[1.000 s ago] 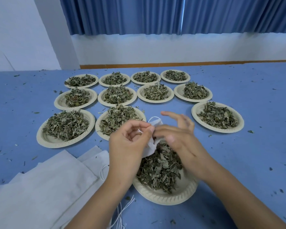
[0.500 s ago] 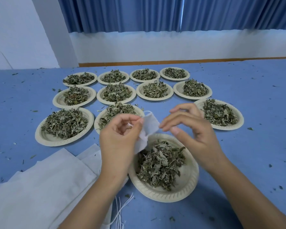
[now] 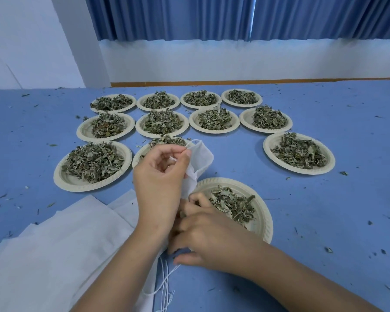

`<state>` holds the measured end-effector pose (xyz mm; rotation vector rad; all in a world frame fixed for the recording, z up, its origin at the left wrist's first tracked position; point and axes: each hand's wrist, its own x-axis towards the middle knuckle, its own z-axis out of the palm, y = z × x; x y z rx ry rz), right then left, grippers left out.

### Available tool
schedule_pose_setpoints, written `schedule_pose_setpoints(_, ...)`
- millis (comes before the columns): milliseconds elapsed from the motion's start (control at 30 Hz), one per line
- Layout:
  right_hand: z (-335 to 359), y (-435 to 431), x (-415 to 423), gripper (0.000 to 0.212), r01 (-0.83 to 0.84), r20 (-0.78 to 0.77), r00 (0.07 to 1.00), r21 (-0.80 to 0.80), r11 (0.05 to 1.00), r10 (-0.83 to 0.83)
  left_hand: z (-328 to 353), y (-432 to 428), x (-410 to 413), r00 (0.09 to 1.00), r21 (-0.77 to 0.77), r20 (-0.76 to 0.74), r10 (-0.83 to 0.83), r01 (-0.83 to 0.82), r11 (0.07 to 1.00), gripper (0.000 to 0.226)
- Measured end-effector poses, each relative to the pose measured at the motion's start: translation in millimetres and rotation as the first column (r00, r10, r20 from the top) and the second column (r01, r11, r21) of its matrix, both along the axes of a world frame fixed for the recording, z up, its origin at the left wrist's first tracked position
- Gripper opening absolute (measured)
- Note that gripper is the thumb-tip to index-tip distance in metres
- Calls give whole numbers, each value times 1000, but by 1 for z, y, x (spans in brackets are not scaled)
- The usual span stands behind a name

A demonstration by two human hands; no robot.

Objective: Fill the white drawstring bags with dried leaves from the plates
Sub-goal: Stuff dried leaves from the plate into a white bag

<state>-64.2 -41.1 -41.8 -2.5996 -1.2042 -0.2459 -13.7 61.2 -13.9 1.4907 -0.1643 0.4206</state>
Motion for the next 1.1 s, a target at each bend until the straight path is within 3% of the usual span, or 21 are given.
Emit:
schedule_pose_setpoints(200, -1, 4, -1, 17, 48, -48, 998, -58, 997, -51, 3, 8, 9, 997, -105, -71, 17, -25, 994, 15)
schedule_pose_setpoints(333, 0, -1, 0, 14, 40, -34, 999, -41, 998, -41, 1, 6, 8, 998, -88, -61, 2, -8, 996, 17)
schedule_pose_setpoints(433, 14, -19, 1, 7, 115, -109, 989, 178, 977, -97, -1, 4, 9, 999, -93, -50, -7, 2, 996, 17)
schedule_pose_setpoints(533, 27, -40, 4, 9, 232, -156, 971, 436, 870, -181, -2, 4, 10, 998, -99, -60, -8, 2, 995, 17)
schedule_pose_setpoints(600, 27, -41, 4, 10, 245, -238, 961, 501, 830, -140, -3, 4, 11, 998, -97, -64, -6, 0, 995, 18)
schedule_pose_setpoints(733, 11, -22, 1, 7, 163, -378, 926, 373, 914, -11, -3, 5, 10, 998, -88, -69, -7, 1, 996, 15)
schedule_pose_setpoints(867, 12, -21, 3, 6, 165, -403, 915, 310, 936, -29, -2, 5, 10, 998, -80, -70, 0, -5, 997, 16)
schedule_pose_setpoints(933, 20, -33, 7, 9, 297, -374, 916, 394, 870, -144, -2, 5, 10, 997, -87, -79, -3, -4, 996, 15)
schedule_pose_setpoints(1000, 27, -57, 16, 13, 517, -299, 855, 432, 739, -424, -2, 6, 11, 997, -90, -82, -6, -1, 996, 14)
schedule_pose_setpoints(1100, 25, -101, 28, 2, 835, -227, 542, 256, 487, -809, -3, 7, 11, 997, -85, -78, -10, 3, 996, 14)
